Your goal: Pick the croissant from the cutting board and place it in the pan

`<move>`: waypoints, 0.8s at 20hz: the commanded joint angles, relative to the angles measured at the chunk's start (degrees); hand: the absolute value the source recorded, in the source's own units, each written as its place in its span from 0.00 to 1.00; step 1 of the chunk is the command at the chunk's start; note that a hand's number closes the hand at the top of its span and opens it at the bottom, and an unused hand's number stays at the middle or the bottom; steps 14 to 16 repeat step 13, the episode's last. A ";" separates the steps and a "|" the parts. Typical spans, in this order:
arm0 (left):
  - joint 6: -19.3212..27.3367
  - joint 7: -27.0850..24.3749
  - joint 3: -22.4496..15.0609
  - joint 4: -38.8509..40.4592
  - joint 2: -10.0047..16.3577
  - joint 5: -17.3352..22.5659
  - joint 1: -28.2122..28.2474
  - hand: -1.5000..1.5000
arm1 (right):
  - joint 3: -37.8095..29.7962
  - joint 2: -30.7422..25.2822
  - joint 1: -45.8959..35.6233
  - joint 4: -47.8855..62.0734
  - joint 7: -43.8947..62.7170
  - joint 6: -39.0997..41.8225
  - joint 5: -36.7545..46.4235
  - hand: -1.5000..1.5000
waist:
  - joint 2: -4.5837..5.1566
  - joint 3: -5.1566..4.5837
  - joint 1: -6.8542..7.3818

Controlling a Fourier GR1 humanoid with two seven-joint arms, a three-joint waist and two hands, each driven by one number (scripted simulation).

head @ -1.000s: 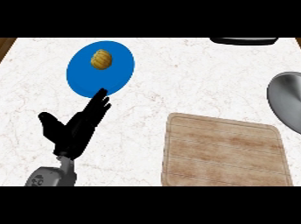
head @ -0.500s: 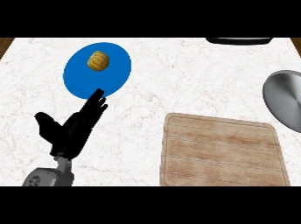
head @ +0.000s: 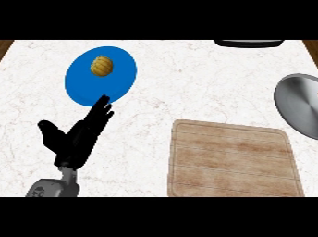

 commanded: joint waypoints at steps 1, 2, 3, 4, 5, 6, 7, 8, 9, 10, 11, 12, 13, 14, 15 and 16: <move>-0.42 0.76 0.03 -1.12 -0.01 -0.05 1.11 0.50 | -0.18 -0.23 5.18 0.36 -5.10 7.17 -2.33 0.00 | -0.27 -0.09 -0.35; -0.40 -1.88 -0.36 1.36 -0.42 -1.57 1.97 0.50 | 0.54 0.38 4.91 0.73 -5.76 7.44 -2.05 0.00 | -0.20 -0.08 -0.23; -0.24 -0.94 -1.16 -1.47 -1.24 -0.83 2.18 0.50 | -0.01 -1.47 6.87 1.55 -7.49 8.38 -2.05 0.00 | -0.09 0.01 0.03; -1.81 1.83 1.53 -1.60 1.58 0.36 0.75 0.50 | 1.38 -0.86 4.44 1.14 -4.48 7.75 -2.39 0.00 | -0.23 -0.08 -0.11; -0.73 0.91 0.97 -0.61 0.06 -0.68 0.73 0.50 | 1.84 -0.51 6.33 0.11 -6.81 7.94 -2.89 0.00 | -0.28 -0.11 -0.32; -2.56 1.74 3.47 -2.51 2.06 1.82 0.28 0.50 | 1.43 -1.86 7.14 0.47 -5.91 10.03 -3.55 0.00 | -0.32 -0.12 -0.35; -4.57 -2.62 4.16 4.06 1.82 1.72 -0.68 0.50 | 1.83 -1.67 8.03 1.50 -7.54 10.55 -2.91 0.00 | -0.15 -0.08 -0.36; -1.18 0.46 0.45 -2.51 -0.23 -1.19 2.55 0.50 | 2.66 -3.44 5.87 0.29 -3.35 10.22 -3.85 0.00 | -0.34 -0.12 -0.26; -3.30 -1.18 2.07 1.05 0.89 -0.46 2.16 0.50 | 3.15 -1.71 9.61 -0.50 -6.58 11.49 -4.23 0.00 | -0.39 -0.17 -0.60; -1.68 -0.09 0.11 -3.42 -0.55 -1.55 4.84 0.50 | 4.31 -1.33 9.08 -1.76 -5.56 10.77 -4.59 0.00 | -0.45 -0.19 -0.52; -0.62 5.20 -0.10 -6.14 -0.64 -0.79 2.05 0.50 | 4.62 -0.99 9.46 -2.06 -6.81 10.35 -4.46 0.00 | -0.46 -0.18 -0.55; -2.93 -1.41 1.50 -1.39 -0.02 -1.21 3.98 0.50 | 4.45 -3.15 9.63 -0.54 -5.53 12.83 -5.27 0.00 | -0.37 -0.15 -0.46; -2.29 0.87 2.69 1.33 -0.14 -1.03 -0.17 0.50 | 4.23 -3.16 10.79 -1.40 -6.55 14.52 -6.35 0.00 | -0.39 -0.17 -0.72; -2.29 0.87 2.69 1.33 -0.14 -1.03 -0.17 0.50 | 4.23 -3.16 10.79 -1.40 -6.55 14.52 -6.35 0.00 | -0.39 -0.17 -0.72; -2.29 0.87 2.69 1.33 -0.14 -1.03 -0.17 0.50 | 4.23 -3.16 10.79 -1.40 -6.55 14.52 -6.35 0.00 | -0.39 -0.17 -0.72; -2.29 0.87 2.69 1.33 -0.14 -1.03 -0.17 0.50 | 4.23 -3.16 10.79 -1.40 -6.55 14.52 -6.35 0.00 | -0.39 -0.17 -0.72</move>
